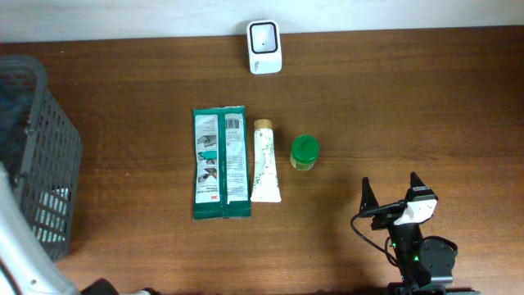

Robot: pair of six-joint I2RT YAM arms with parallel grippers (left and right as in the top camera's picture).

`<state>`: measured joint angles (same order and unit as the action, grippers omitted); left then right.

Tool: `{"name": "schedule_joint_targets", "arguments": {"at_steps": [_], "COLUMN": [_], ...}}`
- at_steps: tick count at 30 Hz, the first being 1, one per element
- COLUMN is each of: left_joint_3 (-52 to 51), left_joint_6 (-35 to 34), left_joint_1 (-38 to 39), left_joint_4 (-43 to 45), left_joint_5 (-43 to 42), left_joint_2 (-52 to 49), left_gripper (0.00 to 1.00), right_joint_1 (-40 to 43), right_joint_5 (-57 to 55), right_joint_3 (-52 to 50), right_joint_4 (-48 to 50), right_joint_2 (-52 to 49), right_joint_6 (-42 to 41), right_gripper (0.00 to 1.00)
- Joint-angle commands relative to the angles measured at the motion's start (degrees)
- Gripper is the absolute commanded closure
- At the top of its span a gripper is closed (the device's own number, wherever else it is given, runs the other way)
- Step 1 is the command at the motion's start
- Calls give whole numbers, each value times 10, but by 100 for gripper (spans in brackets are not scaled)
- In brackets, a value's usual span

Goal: Scan the item barcode
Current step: 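Grasp the green-and-white packet in the basket and lay it left of the tube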

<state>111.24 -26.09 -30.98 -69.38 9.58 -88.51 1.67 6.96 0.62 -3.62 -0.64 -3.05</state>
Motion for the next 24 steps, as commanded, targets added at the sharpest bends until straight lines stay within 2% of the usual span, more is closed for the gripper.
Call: {"name": "schedule_joint_targets", "arguments": {"at_steps": [1, 3, 4, 5, 7, 9, 13, 16, 18, 22, 24], "left_joint_3": [-16, -16, -16, -16, -20, -47, -140, -213, -248, -259, -259], "left_joint_6": [-5, 17, 40, 52, 68, 84, 143, 228, 316, 363, 365], "left_joint_1": [-112, -149, -166, -186, -205, -223, -244, -243, -243, -243, -243], "left_joint_4": [-16, -35, -43, -59, -85, -73, -1, 56, 95, 115, 115], "left_joint_5": [-24, -68, -100, -120, -122, -121, -180, -196, -264, -282, -247], "left_joint_2": [-45, -77, -97, -120, -154, -176, -190, -195, -196, -201, -215], "left_gripper": [10, 14, 22, 23, 24, 28, 28, 26, 23, 21, 24], "right_joint_1": [-2, -2, -2, -2, -2, -2, -2, -2, -2, -2, -2], "right_joint_5": [3, 3, 3, 3, 3, 3, 3, 3, 3, 3, 3], "right_joint_3": [-3, -3, -3, -3, -3, -3, -3, -3, -3, -3, -3], "right_joint_4": [-3, -3, -3, -3, -3, -3, -3, -3, -3, -3, -3], "right_joint_2": [3, 3, 3, 3, 3, 3, 3, 3, 3, 3, 3], "right_joint_6": [-4, -4, -4, -4, -4, -4, -4, -4, -4, -4, -4], "right_gripper": [2, 2, 2, 2, 2, 2, 2, 2, 2, 2, 2]}}
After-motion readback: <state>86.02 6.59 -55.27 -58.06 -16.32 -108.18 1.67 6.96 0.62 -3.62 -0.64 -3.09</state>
